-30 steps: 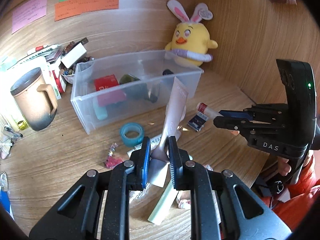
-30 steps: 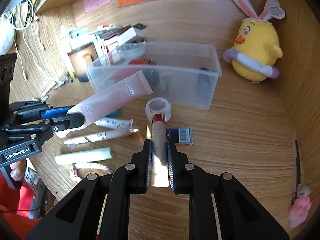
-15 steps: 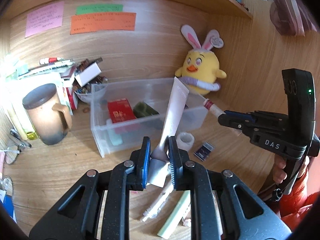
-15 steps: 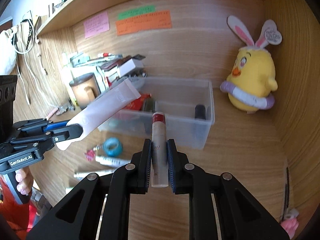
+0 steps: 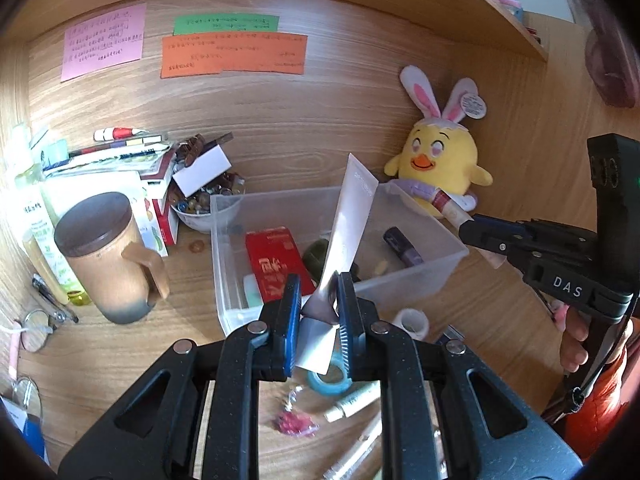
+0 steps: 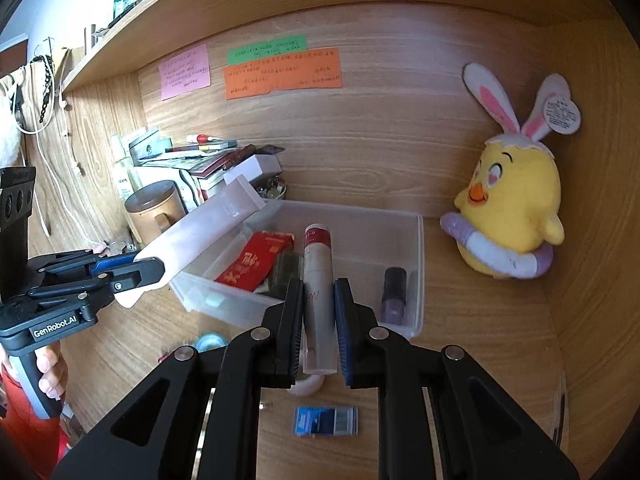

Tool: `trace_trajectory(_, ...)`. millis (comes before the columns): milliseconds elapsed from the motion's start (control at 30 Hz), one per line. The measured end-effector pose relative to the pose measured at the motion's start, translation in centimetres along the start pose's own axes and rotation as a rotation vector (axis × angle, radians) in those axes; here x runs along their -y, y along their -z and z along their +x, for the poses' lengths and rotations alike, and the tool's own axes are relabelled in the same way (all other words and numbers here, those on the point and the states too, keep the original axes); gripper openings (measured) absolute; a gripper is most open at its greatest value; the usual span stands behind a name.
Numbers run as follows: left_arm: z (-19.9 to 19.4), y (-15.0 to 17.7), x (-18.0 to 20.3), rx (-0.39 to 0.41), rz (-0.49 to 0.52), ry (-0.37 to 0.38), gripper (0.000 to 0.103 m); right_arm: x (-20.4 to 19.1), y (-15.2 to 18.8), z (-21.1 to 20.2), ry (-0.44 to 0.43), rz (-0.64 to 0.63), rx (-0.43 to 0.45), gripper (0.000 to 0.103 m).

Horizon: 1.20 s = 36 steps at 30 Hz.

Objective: Organize objects
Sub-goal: 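Lift the pink tube and beige tube and carry both over the clear box, then lower both tubes into the clear box and open both tools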

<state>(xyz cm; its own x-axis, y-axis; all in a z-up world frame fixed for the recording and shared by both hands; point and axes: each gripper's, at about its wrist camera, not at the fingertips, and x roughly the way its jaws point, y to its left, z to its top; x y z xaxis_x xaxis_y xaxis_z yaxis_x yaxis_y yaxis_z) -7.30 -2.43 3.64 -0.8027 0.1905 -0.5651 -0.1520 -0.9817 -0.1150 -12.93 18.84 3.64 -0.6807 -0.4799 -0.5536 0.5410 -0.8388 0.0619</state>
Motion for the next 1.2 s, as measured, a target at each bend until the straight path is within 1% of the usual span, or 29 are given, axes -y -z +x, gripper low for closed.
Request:
trace_trajectory(367,3.1,-2.5,-1.0,-0.034,-0.014,-0.019,0.017,0.4,-2.7,2.9,0.021,-0.022,-0.021,0.014)
trace_trajectory(467,4.2,-2.9,-1.2,-0.055,-0.025,-0.007,0.017,0.3,-3.3,3.5,0.031,-0.039,-0.027,0.014)
trace_trajectory(633,6.3,-3.3,-1.3,-0.091,-0.017,-0.024,0.017,0.2,-3.8,5.3,0.054,-0.058,-0.051,0.014)
trace_trajectory(900,8.6,-3.0,-2.1,-0.149,-0.032,-0.014,0.017,0.3,-2.9,8.4,0.057,-0.068,-0.112,0.014)
trace_trajectory(1033,9.0,-2.5,-1.9,-0.154,-0.028,-0.016,0.017,0.5,-2.4,9.7,0.059,-0.068,-0.141,0.014)
trace_trajectory(1200,9.3,-2.2,-1.3,-0.15,0.005,-0.038,0.017,0.5,-1.7,11.2,0.057,-0.072,-0.183,0.014)
